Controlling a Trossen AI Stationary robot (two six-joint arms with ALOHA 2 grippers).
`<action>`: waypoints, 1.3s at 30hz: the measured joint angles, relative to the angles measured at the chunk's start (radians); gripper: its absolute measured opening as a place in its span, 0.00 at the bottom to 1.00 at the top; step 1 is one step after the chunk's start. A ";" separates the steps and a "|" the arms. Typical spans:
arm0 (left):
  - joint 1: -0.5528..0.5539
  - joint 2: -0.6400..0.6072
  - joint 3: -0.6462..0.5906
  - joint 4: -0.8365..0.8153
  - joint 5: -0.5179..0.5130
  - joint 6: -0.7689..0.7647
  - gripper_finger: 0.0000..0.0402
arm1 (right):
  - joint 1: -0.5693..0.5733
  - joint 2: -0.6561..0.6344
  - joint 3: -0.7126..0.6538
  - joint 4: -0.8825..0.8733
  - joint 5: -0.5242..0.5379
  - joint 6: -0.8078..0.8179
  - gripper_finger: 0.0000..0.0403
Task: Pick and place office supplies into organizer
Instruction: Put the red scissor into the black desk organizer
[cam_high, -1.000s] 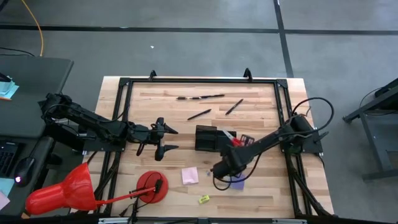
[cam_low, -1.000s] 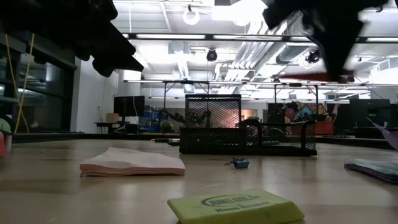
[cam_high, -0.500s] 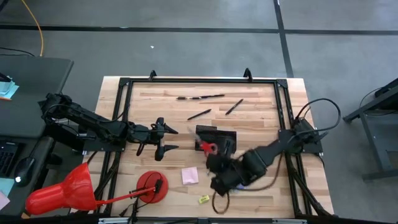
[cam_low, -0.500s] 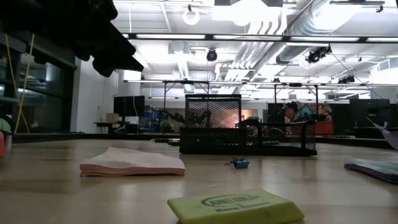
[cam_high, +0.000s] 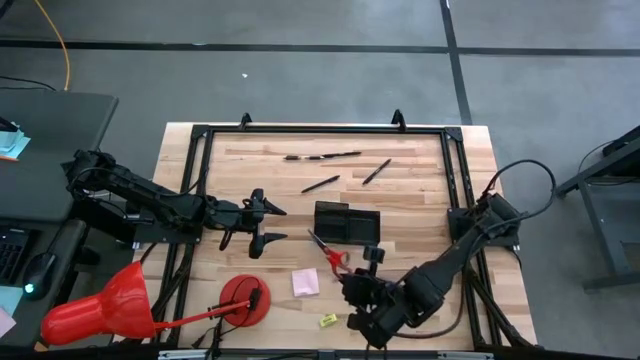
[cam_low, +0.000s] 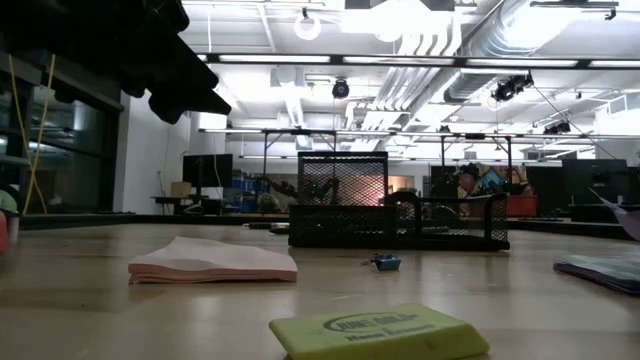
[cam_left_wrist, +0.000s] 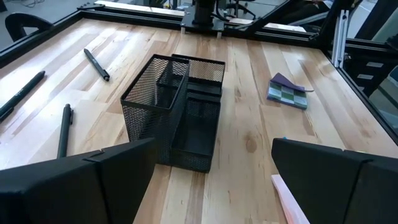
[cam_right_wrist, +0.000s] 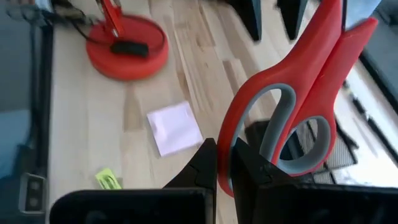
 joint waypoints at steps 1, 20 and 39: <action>0.000 0.000 0.000 0.000 0.000 0.001 0.78 | -0.005 -0.005 -0.035 0.026 -0.011 0.001 0.01; 0.000 0.000 0.000 0.011 -0.051 0.013 0.78 | -0.297 -0.349 -0.420 -0.103 -0.035 0.002 0.01; 0.000 0.036 0.000 0.027 -0.076 0.028 0.78 | -0.411 -0.073 -0.291 -0.379 0.138 -0.442 0.01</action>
